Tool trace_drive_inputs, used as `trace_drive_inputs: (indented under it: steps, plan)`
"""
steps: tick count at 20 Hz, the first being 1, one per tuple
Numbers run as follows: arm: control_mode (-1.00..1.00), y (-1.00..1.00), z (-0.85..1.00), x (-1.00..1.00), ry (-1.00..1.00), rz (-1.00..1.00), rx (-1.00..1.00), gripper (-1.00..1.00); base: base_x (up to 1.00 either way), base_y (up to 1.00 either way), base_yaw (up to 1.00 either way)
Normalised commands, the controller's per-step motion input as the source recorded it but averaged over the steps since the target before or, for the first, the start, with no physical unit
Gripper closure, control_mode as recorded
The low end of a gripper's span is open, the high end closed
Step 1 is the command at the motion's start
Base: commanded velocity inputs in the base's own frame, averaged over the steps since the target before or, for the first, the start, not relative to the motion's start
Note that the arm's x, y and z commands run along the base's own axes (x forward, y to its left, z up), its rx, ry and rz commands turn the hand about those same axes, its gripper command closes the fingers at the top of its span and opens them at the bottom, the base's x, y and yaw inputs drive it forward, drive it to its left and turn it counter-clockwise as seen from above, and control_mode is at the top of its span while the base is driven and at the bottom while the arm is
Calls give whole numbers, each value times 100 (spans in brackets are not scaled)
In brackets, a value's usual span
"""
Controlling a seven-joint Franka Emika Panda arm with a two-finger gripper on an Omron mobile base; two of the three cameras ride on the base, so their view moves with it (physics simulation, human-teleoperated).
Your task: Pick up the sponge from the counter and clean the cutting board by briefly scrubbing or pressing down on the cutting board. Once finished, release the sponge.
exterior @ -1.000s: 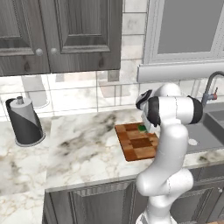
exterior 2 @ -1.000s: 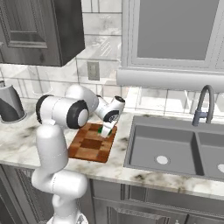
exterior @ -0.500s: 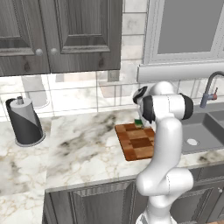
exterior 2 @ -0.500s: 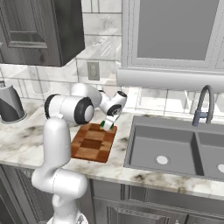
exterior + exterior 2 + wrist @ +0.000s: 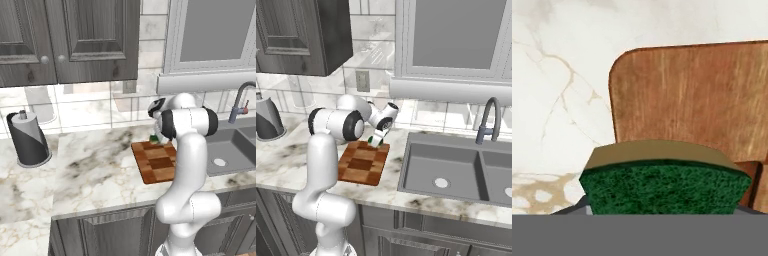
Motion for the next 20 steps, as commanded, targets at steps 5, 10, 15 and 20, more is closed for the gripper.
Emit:
trace_drive_inputs:
  steps: [5,10,15,20]
  plan:
    - [-100,68,-24,-31,0,0,0,100,0,0,0]
    - [-100,76,-18,-28,0,0,0,100,0,0,0]
    - [-100,80,-15,-29,0,0,0,100,0,0,0]
    - [-100,74,-20,-30,2,0,0,100,0,0,0]
